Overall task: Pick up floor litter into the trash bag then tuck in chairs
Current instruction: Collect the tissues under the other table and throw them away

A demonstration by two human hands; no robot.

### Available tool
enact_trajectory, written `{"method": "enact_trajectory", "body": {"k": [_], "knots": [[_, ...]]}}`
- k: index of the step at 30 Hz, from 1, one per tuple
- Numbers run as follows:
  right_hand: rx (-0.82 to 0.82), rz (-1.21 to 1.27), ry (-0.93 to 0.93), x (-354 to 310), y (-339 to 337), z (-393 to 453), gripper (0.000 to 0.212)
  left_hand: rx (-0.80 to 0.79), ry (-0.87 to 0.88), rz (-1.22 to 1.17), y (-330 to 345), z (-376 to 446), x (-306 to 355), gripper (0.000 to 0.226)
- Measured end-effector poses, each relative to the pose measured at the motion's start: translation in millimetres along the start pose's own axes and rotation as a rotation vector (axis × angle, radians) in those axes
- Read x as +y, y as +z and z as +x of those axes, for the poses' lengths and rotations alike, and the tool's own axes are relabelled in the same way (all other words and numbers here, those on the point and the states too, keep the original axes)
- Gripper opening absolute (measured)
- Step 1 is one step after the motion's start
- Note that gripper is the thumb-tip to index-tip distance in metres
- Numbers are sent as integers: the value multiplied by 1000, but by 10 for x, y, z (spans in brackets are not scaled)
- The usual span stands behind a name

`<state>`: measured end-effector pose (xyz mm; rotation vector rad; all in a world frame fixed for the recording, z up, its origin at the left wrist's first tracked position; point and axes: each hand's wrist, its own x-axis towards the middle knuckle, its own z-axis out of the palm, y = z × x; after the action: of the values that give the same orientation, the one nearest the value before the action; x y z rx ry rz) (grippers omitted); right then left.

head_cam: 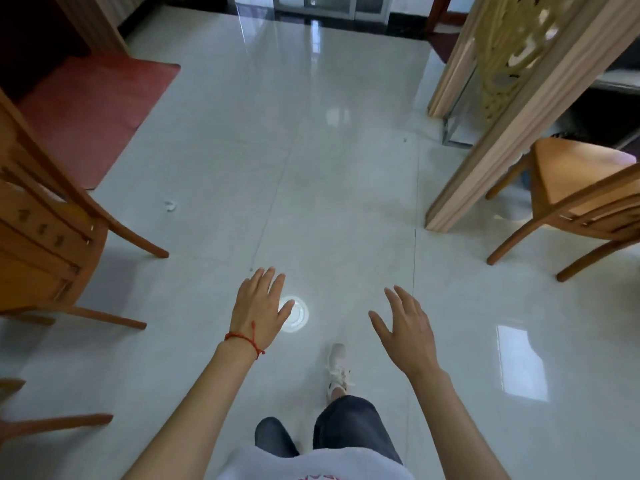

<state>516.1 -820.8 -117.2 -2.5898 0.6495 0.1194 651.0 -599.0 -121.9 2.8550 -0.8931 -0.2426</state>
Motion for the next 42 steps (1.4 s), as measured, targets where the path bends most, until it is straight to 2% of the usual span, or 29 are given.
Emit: {"method": "enact_trajectory", "body": {"k": [11,14,27,32,36,42], "knots": [[-20,-43,-54,7,-669,2000,56,24,-70,-36,-352,1856,12,55],[-41,-54,-79,-103,-710,2514,56,45,-94,-33,-378,2362,-153,48],[-11,-56,-70,-826,-920,4919,56,39,-112,-49,-759,4642,-1136,51],[-16,-90,-92,-1038,-992,5567,56,15,-119,-48,-949,5252,-1372,46],[-41,-90,-118,-1144,-1032,6089,56,-17,-160,-57,-1047,5638,-1461,57],[-79,-100,-196,-1275,-1137,7048,56,11,-263,-68,-1105,6275,-1608,55]]}}
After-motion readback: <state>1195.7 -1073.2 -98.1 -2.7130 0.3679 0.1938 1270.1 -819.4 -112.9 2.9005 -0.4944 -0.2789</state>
